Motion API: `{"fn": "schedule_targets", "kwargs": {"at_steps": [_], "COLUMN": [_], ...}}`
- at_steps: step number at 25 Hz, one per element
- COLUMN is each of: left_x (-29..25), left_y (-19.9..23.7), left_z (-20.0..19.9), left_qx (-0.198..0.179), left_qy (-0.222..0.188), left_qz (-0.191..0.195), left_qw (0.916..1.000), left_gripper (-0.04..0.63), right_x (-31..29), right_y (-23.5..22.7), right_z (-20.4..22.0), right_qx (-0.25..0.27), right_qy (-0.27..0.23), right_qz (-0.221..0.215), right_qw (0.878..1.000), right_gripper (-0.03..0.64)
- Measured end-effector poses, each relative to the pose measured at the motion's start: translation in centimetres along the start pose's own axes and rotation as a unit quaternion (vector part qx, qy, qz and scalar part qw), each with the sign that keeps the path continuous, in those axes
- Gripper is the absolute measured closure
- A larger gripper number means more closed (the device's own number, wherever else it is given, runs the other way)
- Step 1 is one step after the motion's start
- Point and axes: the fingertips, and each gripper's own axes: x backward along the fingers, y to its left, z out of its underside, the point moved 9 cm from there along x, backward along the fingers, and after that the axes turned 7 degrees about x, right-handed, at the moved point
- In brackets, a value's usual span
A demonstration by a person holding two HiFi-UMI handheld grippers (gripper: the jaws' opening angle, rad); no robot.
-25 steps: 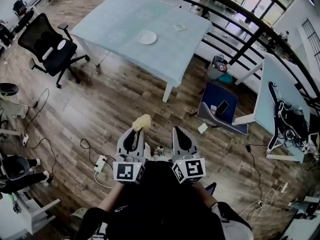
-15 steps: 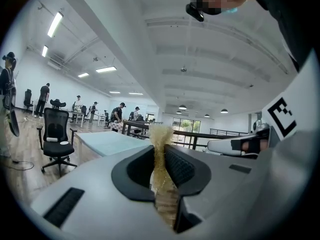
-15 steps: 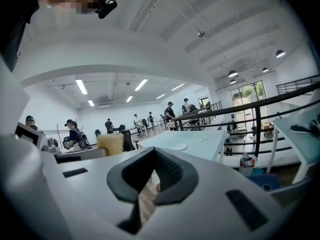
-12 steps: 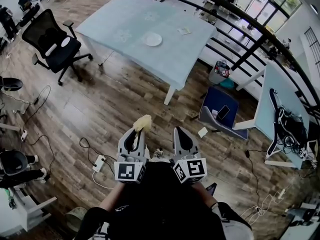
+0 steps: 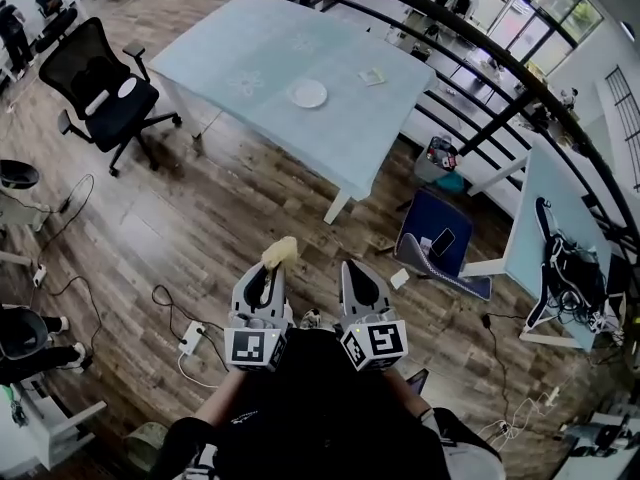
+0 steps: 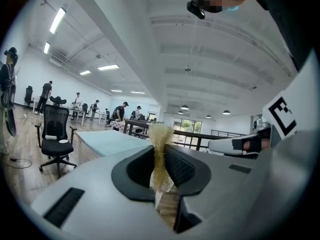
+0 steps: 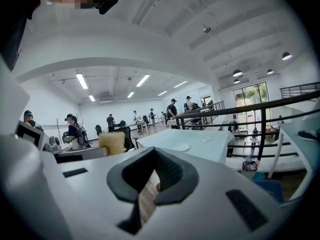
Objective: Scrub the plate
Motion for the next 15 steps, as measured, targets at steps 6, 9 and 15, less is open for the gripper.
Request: {"fn": "schedule_targets", "kwargs": {"at_steps": [6, 9, 15], "left_x": [-4.7, -6.6, -9.7], "left_y": [1.7, 3.1, 8.2], "left_z": [-2.5, -3.6, -6.0], "left_qx": [-0.004, -0.005, -0.019], "left_qy": [-0.017, -0.013, -0.01], "left_qz": [0.029, 0.04, 0.053], "left_qw": [0.9994, 0.9991, 0.9983], "left_gripper": [0.531, 0.531, 0.531], "right_x": [-3.8, -6.2, -11.5], "right_y": [-1.2, -1.0, 1.2], "right_z": [-1.6, -2.4, -3.4], "right_qx": [-0.001, -0.003, -0.009], "right_qy": [0.003, -0.001, 0.001], "right_qz": [0.025, 0.033, 0.036], "right_qw": [1.0, 0.999, 0.999], "right_gripper": [0.607, 0.607, 0.607]}}
